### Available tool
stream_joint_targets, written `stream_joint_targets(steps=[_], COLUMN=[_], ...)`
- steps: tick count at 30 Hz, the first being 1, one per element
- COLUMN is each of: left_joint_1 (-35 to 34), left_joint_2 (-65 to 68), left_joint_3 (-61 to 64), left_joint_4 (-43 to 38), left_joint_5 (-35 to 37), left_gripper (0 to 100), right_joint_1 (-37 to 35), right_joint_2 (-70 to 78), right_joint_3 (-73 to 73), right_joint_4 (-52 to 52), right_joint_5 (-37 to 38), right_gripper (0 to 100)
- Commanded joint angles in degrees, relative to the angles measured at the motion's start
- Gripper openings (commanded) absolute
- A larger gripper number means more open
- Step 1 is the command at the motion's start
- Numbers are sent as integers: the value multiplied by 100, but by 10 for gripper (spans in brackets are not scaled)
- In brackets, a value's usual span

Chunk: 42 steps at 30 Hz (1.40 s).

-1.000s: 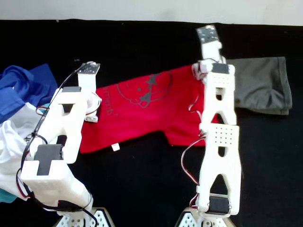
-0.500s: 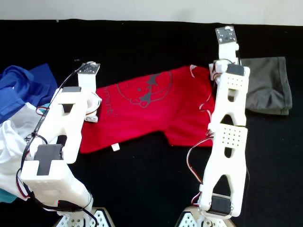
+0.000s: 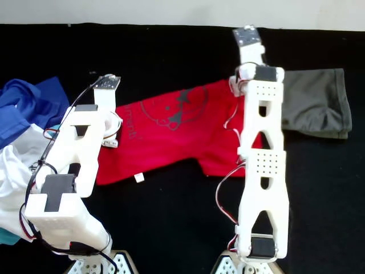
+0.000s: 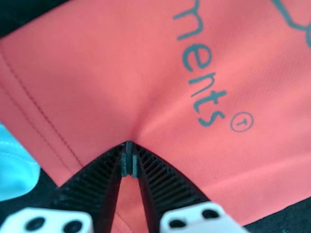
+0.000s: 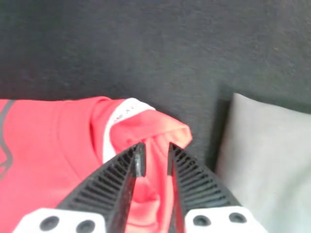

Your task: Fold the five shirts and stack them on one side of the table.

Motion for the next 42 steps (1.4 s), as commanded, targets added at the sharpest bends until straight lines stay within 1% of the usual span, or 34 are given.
stream_joint_targets(steps=[1,11,12,15,16,25,27,29,36,42], left_joint_1=[13,13,13,13,13,13,13,13,13,13], left_joint_2=[48,48,48,48,48,48,48,48,48,48], left_joint_3=[22,22,22,22,22,22,22,22,13,13], left_joint_4=[-105,-105,-105,-105,-105,-105,-105,-105,-105,-105], left_joint_5=[44,44,44,44,44,44,44,44,44,44], left_gripper=[9,9,9,9,9,9,9,9,9,9], right_joint_1=[-136,-233,-224,-136,-101,277,321,321,-75,-224], right_joint_2=[-470,-136,-92,4,22,4,4,4,-251,48], right_joint_3=[-242,-57,-66,-66,-66,-66,-66,-66,-110,-75], right_joint_4=[-4,-57,-110,-391,-470,-532,-488,-479,-488,-532], right_joint_5=[-26,0,0,9,9,18,193,193,-229,-237], right_gripper=[87,87,80,12,3,7,7,7,9,9])
